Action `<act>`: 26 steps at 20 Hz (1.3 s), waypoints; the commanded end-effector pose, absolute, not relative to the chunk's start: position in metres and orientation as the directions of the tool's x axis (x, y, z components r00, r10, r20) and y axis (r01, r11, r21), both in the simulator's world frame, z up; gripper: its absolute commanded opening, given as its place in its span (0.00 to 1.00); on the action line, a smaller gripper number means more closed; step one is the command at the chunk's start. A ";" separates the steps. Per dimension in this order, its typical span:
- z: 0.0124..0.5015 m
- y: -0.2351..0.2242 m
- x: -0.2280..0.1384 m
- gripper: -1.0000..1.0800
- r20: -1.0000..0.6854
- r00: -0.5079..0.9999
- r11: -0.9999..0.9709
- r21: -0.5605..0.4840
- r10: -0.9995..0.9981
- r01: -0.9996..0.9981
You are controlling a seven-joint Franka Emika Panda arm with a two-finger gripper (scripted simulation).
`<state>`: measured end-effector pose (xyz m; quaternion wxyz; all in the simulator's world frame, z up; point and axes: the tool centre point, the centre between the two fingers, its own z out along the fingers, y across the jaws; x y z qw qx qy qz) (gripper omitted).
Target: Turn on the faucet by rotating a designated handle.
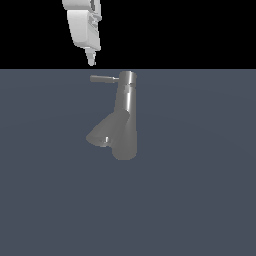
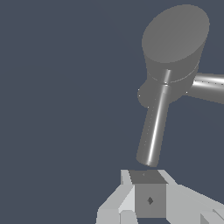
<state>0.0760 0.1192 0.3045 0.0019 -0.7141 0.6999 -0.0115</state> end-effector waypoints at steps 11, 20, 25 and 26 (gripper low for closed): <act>0.248 0.098 0.100 0.00 -0.074 -0.127 0.125 0.035 -0.989 -0.992; 0.244 0.097 0.101 0.00 -0.078 -0.140 0.138 0.041 -0.987 -0.990; 0.238 0.097 0.099 0.00 -0.074 -0.168 0.164 0.061 -0.983 -0.985; 0.237 0.097 0.099 0.00 -0.074 -0.173 0.168 0.064 -0.982 -0.984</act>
